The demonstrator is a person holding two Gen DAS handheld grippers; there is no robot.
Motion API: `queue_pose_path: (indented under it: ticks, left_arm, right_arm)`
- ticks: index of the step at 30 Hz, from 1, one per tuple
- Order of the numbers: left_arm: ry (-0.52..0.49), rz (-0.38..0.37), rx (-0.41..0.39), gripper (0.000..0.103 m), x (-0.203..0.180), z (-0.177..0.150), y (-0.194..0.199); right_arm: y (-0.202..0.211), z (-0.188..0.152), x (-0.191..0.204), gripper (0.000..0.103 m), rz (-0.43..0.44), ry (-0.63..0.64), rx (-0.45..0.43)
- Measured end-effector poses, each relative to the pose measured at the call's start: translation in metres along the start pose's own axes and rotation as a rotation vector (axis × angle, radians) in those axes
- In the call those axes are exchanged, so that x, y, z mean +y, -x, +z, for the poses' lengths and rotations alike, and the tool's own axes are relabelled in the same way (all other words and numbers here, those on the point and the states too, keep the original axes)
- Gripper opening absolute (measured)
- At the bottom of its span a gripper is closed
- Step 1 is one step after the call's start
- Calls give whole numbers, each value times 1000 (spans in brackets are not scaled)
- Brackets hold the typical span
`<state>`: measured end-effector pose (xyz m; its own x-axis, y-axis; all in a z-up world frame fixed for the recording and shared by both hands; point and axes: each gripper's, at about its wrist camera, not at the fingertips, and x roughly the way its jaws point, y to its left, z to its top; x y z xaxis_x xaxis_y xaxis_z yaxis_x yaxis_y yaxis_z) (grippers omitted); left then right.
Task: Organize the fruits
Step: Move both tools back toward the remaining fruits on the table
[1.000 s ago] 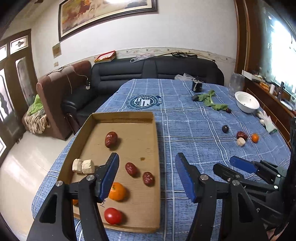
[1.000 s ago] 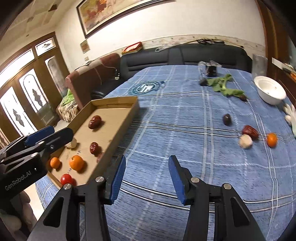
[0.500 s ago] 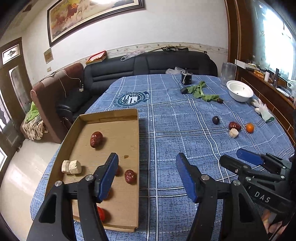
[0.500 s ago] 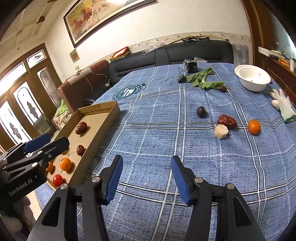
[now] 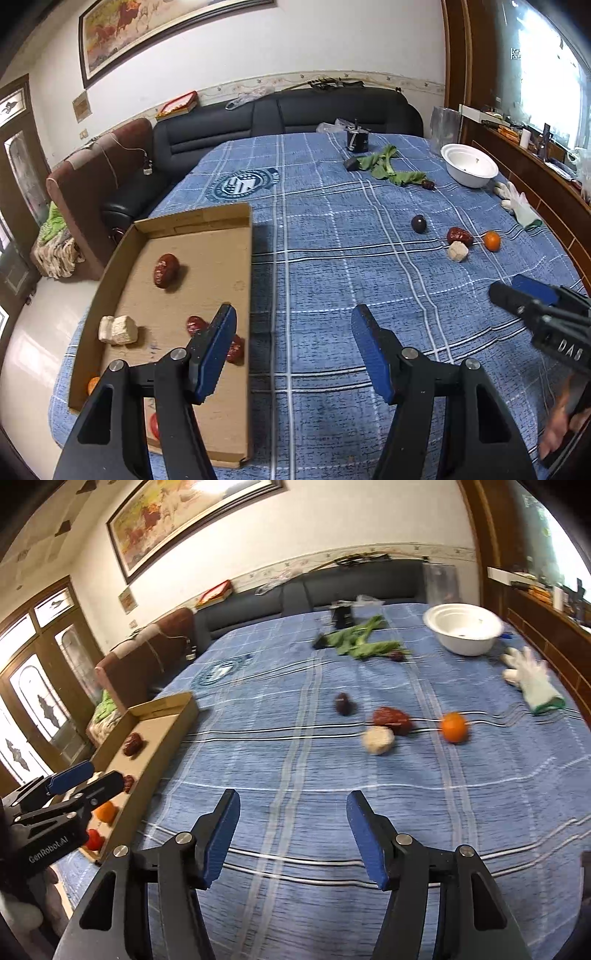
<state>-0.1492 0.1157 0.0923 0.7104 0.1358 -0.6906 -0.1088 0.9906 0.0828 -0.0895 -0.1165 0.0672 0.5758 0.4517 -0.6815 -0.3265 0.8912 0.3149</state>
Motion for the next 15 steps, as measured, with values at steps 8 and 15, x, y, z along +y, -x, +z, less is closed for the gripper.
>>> queue_pose_path:
  ticks: [8, 15]
  left_arm:
    - [-4, -88, 52, 64, -21, 2, -23]
    - [-45, -134, 57, 64, -45, 8, -35]
  right_arm:
    - [16, 14, -78, 65, -188, -59, 2]
    - [-1, 46, -112, 65, -233, -96, -4]
